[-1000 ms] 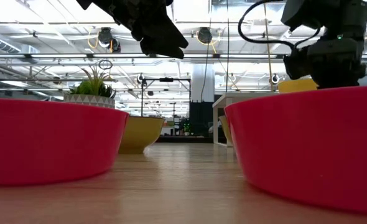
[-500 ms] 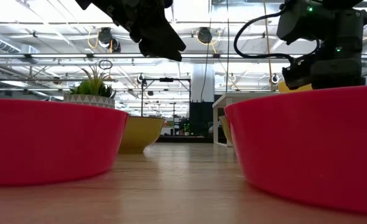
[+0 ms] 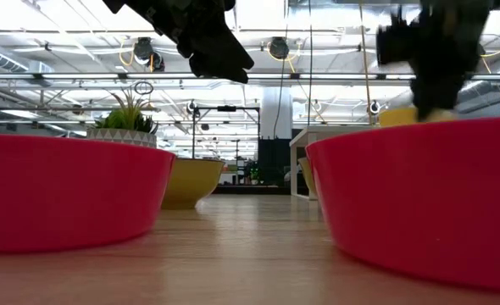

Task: Pick & Place Mini bowls
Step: Stack the yellow bowl on the yellow bowls on the shelf, then put the white patterned bowl on the shelf

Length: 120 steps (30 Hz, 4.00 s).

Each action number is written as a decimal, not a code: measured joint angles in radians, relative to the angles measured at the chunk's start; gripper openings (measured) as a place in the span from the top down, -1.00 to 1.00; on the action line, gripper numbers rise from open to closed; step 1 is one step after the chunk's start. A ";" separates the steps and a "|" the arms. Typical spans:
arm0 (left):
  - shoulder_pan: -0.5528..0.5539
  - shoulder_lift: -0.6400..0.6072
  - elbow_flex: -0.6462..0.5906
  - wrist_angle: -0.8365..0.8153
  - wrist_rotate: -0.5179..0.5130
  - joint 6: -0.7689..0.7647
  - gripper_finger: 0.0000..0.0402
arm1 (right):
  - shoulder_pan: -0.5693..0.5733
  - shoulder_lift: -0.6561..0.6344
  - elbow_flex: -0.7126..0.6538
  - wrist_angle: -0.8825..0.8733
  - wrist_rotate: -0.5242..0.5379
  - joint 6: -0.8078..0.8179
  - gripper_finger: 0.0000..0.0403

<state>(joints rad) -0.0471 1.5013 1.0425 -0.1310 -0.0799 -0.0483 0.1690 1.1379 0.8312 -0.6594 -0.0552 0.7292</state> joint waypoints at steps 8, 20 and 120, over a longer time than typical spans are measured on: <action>0.003 0.000 0.000 0.001 0.000 0.005 -0.27 | -0.016 -0.213 0.047 0.276 0.152 -0.260 1.00; 0.003 0.000 0.000 0.010 -0.027 0.077 -0.27 | -0.294 -0.394 0.047 0.395 0.434 -0.585 1.00; 0.060 0.000 -0.022 -0.365 -0.032 -0.139 -0.27 | -0.459 -0.091 -0.061 0.565 -0.288 -0.586 0.51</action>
<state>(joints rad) 0.0128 1.5013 1.0208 -0.4963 -0.1121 -0.1869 -0.2896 1.0473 0.7705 -0.0942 -0.3428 0.1427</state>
